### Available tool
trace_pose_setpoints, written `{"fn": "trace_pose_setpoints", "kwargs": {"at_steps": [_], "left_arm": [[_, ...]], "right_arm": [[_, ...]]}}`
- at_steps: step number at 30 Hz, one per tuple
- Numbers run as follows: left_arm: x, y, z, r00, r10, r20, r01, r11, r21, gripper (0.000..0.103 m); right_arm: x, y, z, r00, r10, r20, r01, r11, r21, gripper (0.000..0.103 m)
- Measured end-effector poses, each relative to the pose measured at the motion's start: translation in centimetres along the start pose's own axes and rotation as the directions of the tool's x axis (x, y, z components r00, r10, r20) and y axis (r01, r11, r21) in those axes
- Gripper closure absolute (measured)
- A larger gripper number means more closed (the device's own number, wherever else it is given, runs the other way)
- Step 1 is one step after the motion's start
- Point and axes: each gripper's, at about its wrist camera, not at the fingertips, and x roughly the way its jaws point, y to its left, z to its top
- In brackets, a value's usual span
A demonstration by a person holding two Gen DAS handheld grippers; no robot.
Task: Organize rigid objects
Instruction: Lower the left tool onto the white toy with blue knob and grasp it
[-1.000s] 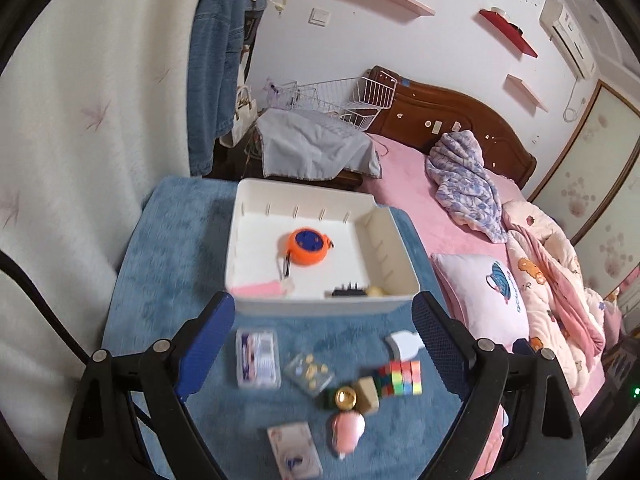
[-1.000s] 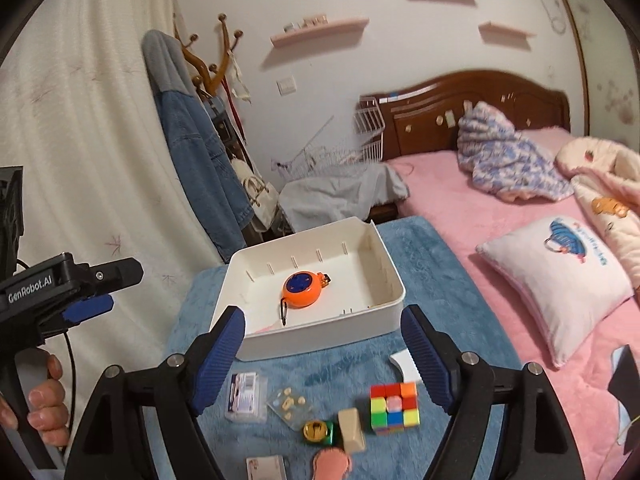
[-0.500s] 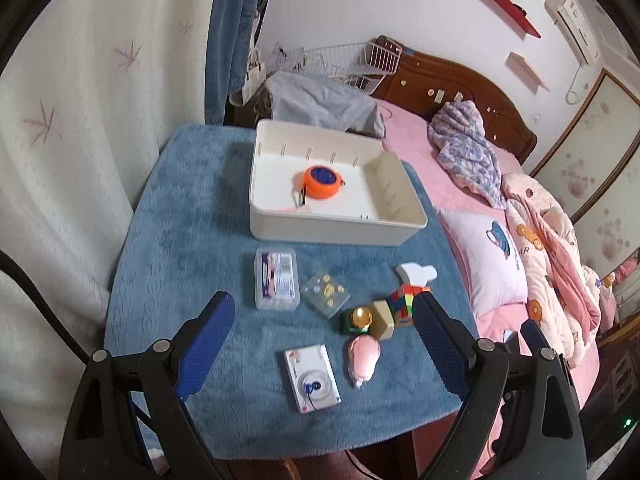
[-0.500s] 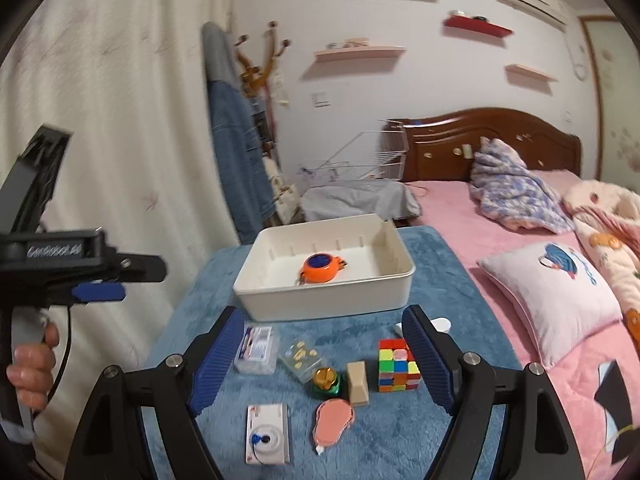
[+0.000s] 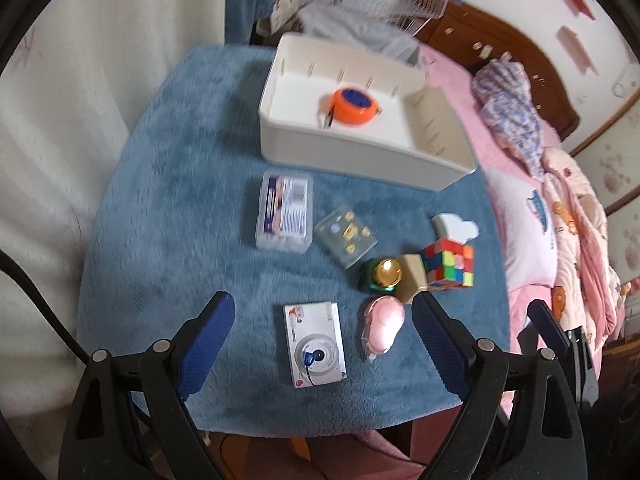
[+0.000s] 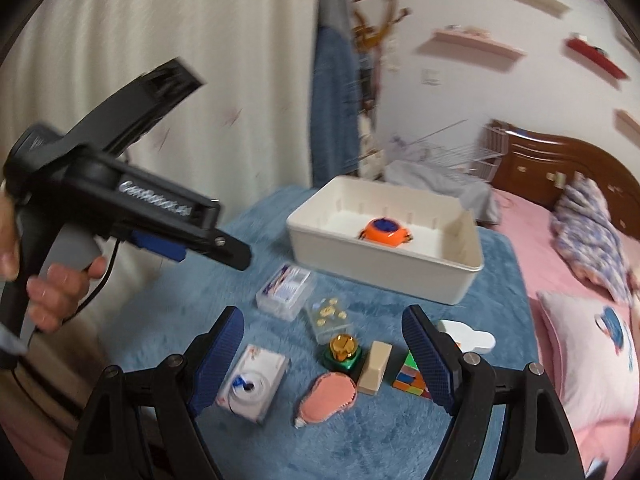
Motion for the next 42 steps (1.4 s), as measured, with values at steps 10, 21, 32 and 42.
{"fn": "trace_pose_setpoints", "kwargs": {"at_steps": [10,21,32,42], "left_arm": [[6.8,-0.4,-1.4,0.977,0.097,-0.189,-0.112,0.991,-0.070,0.011],[11.0,0.8,-3.5,0.929,0.113,-0.353,-0.180,0.970,-0.164,0.011],[12.7,3.2,-5.3,0.899,0.074,-0.432,-0.205,0.942,-0.264,0.012],[14.0,4.5,-6.0,0.880,0.079,-0.468,-0.243,0.923,-0.300,0.014]], "right_arm": [[3.9,-0.4,-4.1,0.968,0.176,-0.179,-0.215,0.949,-0.231,0.021],[7.6,-1.4,-6.8,0.921,0.268,-0.283,-0.342,0.904,-0.257,0.021],[10.1,-2.1,-7.3,0.892,0.314,-0.325,-0.399,0.885,-0.241,0.021],[11.9,-2.0,-7.3,0.875,0.341,-0.344,-0.437,0.862,-0.256,0.021]]}}
